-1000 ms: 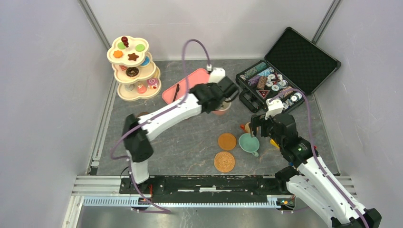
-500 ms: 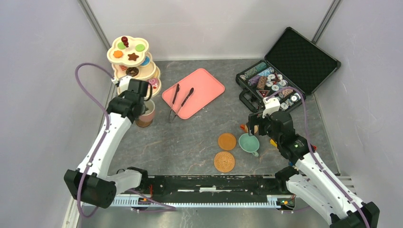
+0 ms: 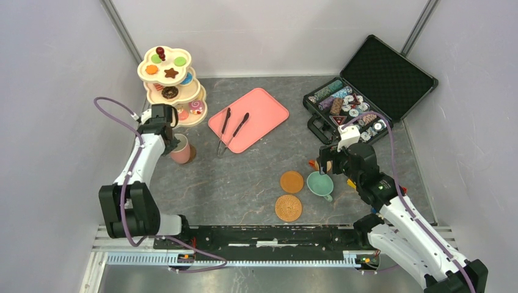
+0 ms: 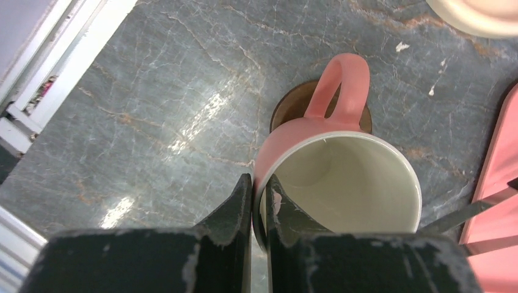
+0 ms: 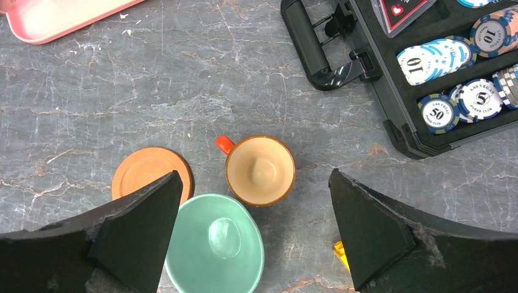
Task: Serve the afternoon tea
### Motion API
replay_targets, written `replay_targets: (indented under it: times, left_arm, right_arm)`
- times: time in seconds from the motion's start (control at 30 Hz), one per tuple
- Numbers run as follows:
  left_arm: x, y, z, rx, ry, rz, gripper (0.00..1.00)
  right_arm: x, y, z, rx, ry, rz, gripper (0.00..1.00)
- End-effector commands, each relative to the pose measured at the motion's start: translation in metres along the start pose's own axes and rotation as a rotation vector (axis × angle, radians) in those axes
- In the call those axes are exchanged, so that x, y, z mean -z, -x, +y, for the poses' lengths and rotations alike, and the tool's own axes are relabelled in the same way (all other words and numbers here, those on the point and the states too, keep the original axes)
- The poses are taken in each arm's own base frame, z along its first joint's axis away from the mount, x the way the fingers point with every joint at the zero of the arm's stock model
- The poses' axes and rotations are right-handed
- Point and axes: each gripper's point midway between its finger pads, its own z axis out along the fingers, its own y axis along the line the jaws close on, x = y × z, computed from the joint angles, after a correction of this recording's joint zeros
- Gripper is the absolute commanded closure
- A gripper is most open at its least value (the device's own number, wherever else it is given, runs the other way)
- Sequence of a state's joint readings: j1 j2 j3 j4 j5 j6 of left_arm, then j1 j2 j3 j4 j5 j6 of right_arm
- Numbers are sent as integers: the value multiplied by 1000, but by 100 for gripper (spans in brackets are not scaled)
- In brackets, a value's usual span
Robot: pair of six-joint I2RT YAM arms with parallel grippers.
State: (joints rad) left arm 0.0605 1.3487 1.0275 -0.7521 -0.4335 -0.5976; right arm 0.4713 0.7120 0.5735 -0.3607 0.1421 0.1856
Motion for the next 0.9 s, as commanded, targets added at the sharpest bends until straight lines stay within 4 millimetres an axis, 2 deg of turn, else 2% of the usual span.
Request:
replay_targets:
  times: [0.0,0.23,0.5,0.87]
  left_arm:
    - [-12,32,-22,121,-101,-77,98]
    - [-27,22,-37,113,-141,-21,98]
    - [-35,11,-31,97,-103,10,98]
    - [-50,-3,-82,71,-202,73,98]
  right_arm:
    - [-1,6,-2,4,-16,-27,2]
    - [-6,2,1,5,-2,-7,2]
    - [-9,0,1,5,-1,-3,2]
    - [-13,-3,3,7,7,13,2]
